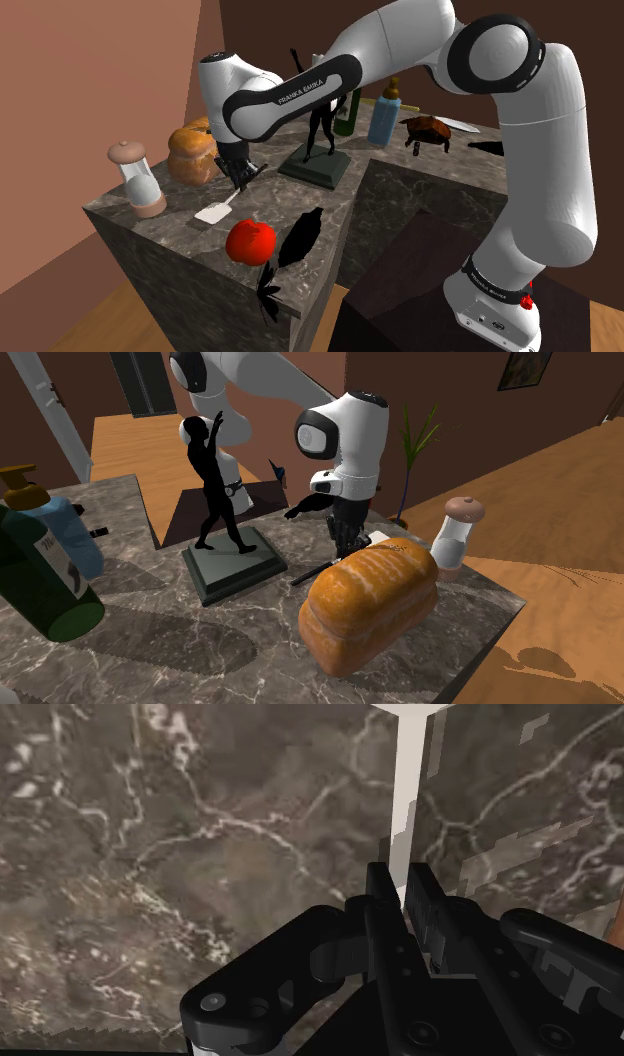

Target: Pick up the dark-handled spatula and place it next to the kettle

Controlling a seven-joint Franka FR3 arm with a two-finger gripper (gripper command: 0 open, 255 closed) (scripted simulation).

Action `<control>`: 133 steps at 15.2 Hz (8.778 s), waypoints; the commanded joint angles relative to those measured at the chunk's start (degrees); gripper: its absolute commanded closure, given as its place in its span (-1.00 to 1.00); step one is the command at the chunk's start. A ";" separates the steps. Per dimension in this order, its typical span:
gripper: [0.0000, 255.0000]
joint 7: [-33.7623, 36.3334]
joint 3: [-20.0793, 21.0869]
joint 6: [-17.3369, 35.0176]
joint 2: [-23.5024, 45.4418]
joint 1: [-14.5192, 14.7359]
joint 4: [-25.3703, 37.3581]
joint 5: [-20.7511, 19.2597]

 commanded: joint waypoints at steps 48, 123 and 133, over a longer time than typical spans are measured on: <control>1.00 -4.72 1.84 -30.78 -2.61 3.60 29.22 2.66; 1.00 -43.34 -8.47 -6.06 -2.44 -31.02 8.73 6.83; 1.00 -42.37 -9.18 0.36 -0.20 -30.92 4.43 5.83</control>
